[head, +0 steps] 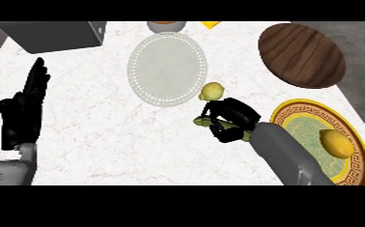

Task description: Pick the squash from the placemat and place it in the bowl

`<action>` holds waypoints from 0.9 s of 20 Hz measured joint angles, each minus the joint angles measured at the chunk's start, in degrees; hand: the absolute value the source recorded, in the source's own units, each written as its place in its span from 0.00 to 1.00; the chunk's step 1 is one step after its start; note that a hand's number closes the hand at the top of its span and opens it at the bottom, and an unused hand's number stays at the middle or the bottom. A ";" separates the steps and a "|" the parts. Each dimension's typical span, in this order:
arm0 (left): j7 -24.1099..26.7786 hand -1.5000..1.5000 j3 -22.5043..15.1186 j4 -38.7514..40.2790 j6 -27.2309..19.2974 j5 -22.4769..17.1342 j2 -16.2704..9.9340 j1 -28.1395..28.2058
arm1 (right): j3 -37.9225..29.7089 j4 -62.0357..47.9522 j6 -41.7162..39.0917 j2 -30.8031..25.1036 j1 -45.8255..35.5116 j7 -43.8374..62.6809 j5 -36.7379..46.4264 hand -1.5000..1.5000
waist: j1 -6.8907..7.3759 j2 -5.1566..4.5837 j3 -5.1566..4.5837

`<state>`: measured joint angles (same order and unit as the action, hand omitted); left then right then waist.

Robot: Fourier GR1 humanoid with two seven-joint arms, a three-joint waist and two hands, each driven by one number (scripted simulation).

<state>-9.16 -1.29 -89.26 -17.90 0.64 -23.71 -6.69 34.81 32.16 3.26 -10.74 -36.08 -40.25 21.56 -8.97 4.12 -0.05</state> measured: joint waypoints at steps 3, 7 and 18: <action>0.07 0.50 0.54 -0.47 -0.27 -0.13 -0.10 0.77 | -3.55 4.63 0.90 -4.13 2.99 0.62 -3.20 1.00 | -0.86 -0.22 -0.17; -0.08 0.50 0.86 -1.41 -0.08 -0.27 -0.46 1.34 | -7.81 11.62 2.02 -10.67 5.97 3.50 -6.30 1.00 | -1.03 -0.50 -0.31; 0.14 0.50 -0.89 -4.11 1.84 -0.55 0.41 1.11 | -21.92 38.06 -1.29 -26.95 15.85 19.80 -19.95 1.00 | 3.54 -2.52 -0.20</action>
<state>-9.02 -2.17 -93.38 -16.06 0.09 -23.30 -5.58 12.89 70.23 1.97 -37.68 -20.23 -20.45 1.61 -5.42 1.61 -0.25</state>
